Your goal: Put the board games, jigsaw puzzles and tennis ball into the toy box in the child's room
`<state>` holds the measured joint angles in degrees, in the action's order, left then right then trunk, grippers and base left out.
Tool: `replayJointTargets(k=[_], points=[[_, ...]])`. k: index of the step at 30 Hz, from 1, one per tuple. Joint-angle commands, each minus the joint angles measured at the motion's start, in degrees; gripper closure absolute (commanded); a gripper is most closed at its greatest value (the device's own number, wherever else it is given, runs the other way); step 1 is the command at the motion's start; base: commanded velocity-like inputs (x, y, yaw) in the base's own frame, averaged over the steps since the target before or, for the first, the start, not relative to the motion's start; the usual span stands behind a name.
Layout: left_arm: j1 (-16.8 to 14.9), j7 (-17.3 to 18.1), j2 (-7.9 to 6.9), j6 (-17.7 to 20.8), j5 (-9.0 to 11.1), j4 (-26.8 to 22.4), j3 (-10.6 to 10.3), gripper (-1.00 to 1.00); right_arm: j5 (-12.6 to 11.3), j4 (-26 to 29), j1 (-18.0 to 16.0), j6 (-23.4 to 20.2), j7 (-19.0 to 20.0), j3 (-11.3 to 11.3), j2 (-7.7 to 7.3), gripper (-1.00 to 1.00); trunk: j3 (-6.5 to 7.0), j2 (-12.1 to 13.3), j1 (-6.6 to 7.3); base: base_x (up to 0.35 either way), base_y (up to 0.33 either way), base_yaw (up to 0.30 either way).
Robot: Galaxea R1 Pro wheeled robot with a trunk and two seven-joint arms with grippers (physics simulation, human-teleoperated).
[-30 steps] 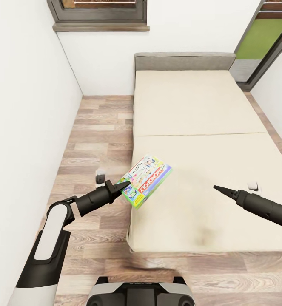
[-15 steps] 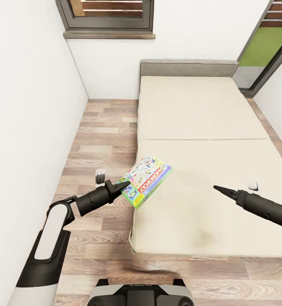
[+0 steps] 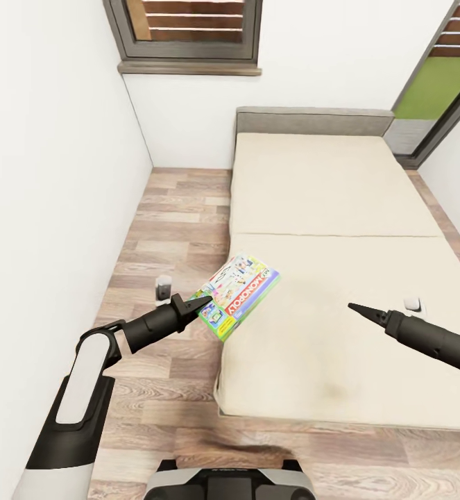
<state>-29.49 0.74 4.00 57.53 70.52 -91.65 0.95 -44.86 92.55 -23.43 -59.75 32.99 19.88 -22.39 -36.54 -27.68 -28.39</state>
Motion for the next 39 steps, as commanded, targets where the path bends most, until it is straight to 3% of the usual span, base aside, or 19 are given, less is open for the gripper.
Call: replayJointTargets(k=[1, 12, 39], points=[[-0.04, 0.14, 0.05, 0.3, -0.21, -0.02, 0.1, 1.0, 0.39, 0.0, -0.04, -0.25, 0.47, 0.08, -0.01, -1.0, 0.22, 0.35, 0.2, 0.0, 0.0, 0.056], [-0.04, 0.14, 0.04, 0.3, -0.18, -0.02, 0.1, 1.0, 0.39, 0.0, -0.04, -0.25, 0.49, 0.08, -0.02, -1.0, 3.21, 4.76, 2.61, 0.0, 0.0, 0.023], [0.13, 0.26, -0.61, 0.26, -0.01, -0.22, 0.79, 1.0, 0.39, 0.0, -0.06, -0.25, 0.45, 0.08, -0.1, -1.0, 5.71, 4.76, 2.61, 0.0, 0.0, 0.001]])
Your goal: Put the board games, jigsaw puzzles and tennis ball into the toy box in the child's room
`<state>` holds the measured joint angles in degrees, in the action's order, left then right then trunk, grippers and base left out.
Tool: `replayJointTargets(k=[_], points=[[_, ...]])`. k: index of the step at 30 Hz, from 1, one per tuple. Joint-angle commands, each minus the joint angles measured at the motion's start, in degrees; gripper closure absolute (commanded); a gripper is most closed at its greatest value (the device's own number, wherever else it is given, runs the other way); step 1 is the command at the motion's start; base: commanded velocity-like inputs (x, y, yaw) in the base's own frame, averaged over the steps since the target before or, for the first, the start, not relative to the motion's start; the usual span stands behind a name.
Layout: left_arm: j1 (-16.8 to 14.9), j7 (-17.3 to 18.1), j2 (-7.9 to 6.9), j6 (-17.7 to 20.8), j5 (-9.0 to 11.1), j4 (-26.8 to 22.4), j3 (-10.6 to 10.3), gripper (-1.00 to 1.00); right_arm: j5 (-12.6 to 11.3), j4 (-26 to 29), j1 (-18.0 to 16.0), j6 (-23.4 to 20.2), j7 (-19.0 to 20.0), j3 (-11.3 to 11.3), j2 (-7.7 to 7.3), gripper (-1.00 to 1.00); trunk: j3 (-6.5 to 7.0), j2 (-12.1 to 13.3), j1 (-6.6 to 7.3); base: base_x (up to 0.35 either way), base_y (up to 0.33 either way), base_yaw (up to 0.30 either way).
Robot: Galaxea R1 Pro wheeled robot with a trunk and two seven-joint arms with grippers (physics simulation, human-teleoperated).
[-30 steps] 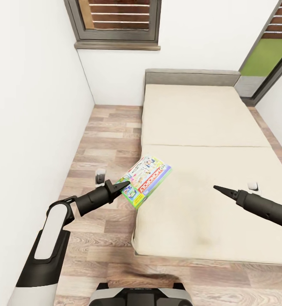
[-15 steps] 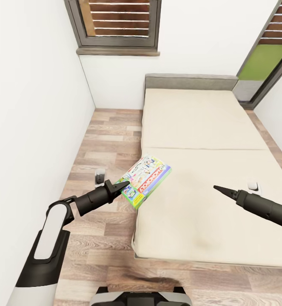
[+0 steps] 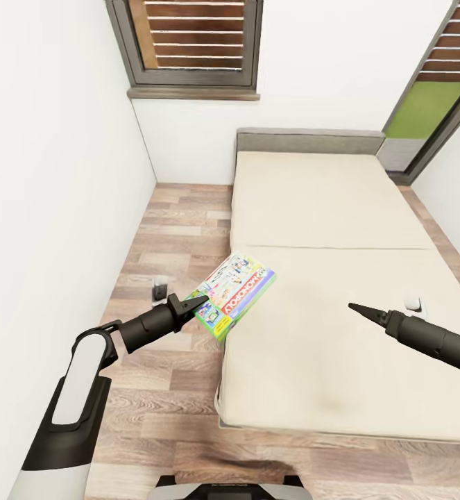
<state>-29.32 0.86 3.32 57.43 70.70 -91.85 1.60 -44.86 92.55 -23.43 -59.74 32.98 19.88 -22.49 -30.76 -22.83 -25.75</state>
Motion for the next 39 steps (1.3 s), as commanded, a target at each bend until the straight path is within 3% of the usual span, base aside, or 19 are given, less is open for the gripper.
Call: replayJointTargets(k=[1, 17, 39], points=[[-0.04, 0.15, 0.06, 0.36, -0.19, -0.02, 0.14, 1.0, 0.39, 0.0, -0.05, -0.26, 0.46, 0.07, 0.0, -1.0, 0.02, -0.09, -0.03, 0.0, 0.0, 0.0], [1.7, 0.31, 0.09, -0.73, -0.9, -0.17, -0.12, 1.0, 0.39, 0.0, -0.03, -0.26, 0.42, 0.07, -0.01, -1.0, 1.5, -0.09, -0.03, -0.053, -0.023, 0.0], [0.39, -0.22, 0.23, -0.25, -0.93, -0.18, -0.2, 1.0, 0.39, 0.0, -0.03, -0.26, 0.42, 0.07, -0.07, -1.0, 3.53, -0.09, -0.03, -0.033, -0.014, 0.0]])
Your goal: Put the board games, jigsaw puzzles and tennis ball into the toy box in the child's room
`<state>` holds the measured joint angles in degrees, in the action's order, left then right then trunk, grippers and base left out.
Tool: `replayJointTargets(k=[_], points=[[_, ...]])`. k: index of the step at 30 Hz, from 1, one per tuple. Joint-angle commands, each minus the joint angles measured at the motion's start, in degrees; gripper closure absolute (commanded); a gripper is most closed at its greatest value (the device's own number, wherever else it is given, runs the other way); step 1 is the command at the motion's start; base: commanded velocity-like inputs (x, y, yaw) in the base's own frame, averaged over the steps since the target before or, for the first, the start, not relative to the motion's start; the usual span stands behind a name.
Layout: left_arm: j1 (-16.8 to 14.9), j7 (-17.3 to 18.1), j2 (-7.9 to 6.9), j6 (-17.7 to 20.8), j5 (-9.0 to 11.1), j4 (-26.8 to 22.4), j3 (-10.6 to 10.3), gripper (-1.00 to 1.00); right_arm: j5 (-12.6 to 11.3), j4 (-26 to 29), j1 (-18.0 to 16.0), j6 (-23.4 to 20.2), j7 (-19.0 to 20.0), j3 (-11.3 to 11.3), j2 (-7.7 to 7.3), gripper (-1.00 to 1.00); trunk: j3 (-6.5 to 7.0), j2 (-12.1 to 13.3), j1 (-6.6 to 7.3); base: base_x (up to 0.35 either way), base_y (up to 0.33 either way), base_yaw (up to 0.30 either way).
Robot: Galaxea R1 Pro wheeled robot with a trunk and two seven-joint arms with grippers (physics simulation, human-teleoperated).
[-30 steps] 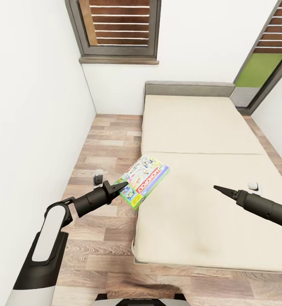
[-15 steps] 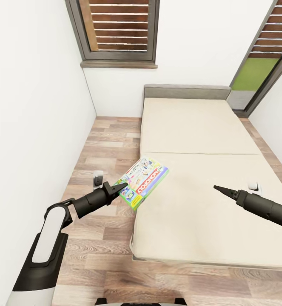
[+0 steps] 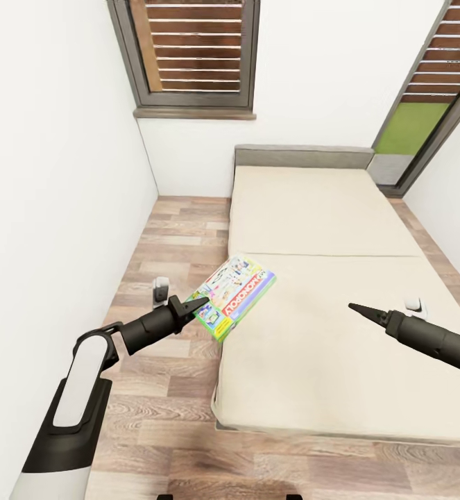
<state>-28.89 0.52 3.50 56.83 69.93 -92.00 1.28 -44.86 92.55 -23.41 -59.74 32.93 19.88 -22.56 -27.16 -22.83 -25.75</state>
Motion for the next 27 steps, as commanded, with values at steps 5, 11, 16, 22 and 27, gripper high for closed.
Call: replayJointTargets(k=[5, 11, 16, 22, 27], points=[[-0.09, 0.05, -0.01, 0.38, -0.17, 0.0, 0.32, 1.0, 0.39, 0.0, -0.05, -0.26, 0.46, 0.07, 0.03, -1.0, 0.38, -0.09, -0.03, -0.001, 0.0, 0.0], [-0.11, 0.02, -0.05, 0.39, -0.21, 0.05, 0.44, 1.0, 0.39, 0.0, -0.05, -0.26, 0.46, 0.07, 0.07, -1.0, 0.94, -0.09, -0.03, 0.0, 0.0, 0.0], [-0.11, -0.02, -0.06, 0.39, -0.24, 0.06, 0.47, 1.0, 0.39, 0.0, -0.05, -0.26, 0.46, 0.07, 0.08, -1.0, 1.4, -0.09, -0.03, 0.0, 0.0, 0.0], [-0.11, -0.79, -0.07, 0.39, 0.0, 0.06, 0.48, 1.0, 0.39, 0.0, -0.05, -0.26, 0.46, 0.07, 0.05, -1.0, 1.95, -0.09, -0.03, 0.0, 0.0, 0.0], [-0.13, -1.77, -0.07, 0.39, 0.23, 0.06, 0.55, 1.0, 0.41, 0.0, -0.05, -0.26, 0.46, 0.07, -0.06, -1.0, 2.41, -0.09, -0.03, 0.0, 0.0, 0.0]])
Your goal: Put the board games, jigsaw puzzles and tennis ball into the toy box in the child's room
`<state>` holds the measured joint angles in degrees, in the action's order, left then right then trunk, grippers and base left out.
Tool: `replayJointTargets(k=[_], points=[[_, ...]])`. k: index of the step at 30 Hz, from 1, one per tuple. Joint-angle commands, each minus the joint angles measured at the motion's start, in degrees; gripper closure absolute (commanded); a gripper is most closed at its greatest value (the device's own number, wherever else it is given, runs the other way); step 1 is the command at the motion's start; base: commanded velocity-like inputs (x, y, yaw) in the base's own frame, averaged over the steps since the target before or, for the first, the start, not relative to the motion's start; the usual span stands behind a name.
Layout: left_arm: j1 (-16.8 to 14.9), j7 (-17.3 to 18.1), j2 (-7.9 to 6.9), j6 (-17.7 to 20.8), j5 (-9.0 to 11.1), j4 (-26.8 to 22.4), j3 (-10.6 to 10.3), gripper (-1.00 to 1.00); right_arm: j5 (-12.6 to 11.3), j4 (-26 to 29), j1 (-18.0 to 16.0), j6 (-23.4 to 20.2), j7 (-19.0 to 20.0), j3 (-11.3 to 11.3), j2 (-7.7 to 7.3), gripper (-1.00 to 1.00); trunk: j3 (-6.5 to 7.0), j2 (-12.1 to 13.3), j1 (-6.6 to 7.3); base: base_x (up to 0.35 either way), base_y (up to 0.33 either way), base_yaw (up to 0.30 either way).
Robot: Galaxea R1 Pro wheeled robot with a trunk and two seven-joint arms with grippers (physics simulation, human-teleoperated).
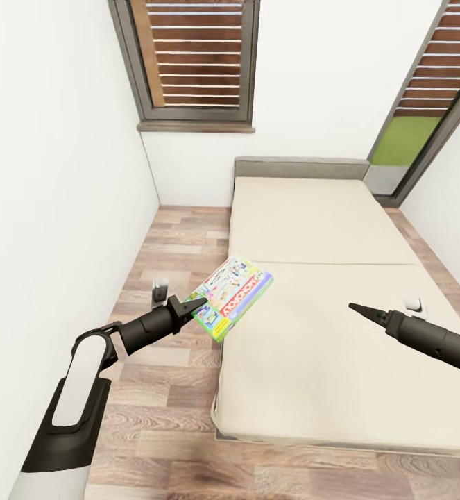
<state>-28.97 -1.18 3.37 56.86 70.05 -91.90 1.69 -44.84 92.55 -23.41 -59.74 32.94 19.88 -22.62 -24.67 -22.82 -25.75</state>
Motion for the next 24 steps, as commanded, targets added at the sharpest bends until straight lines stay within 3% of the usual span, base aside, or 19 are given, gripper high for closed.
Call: replayJointTargets(k=[1, 13, 24], points=[[-0.04, -0.26, 0.06, 0.36, 0.14, -0.03, 0.14, 1.0, 0.39, 0.0, -0.06, -0.26, 0.46, 0.07, -0.05, -1.0, -0.01, -0.09, -0.03, 0.0, 0.0, 0.0], [-0.03, -0.99, 0.06, 0.36, 0.27, -0.03, 0.15, 1.0, 0.41, 0.0, -0.19, -0.26, 0.41, 0.08, -0.05, -1.0, 0.45, -0.09, -0.03, 0.0, 0.0, 0.019], [-0.03, -1.1, 0.06, 0.36, 0.32, -0.03, 0.15, 1.0, 0.39, 0.0, -0.3, -0.26, -1.67, 0.07, 0.14, -1.0, 1.07, -0.09, -0.03, 0.0, 0.0, 0.161]])
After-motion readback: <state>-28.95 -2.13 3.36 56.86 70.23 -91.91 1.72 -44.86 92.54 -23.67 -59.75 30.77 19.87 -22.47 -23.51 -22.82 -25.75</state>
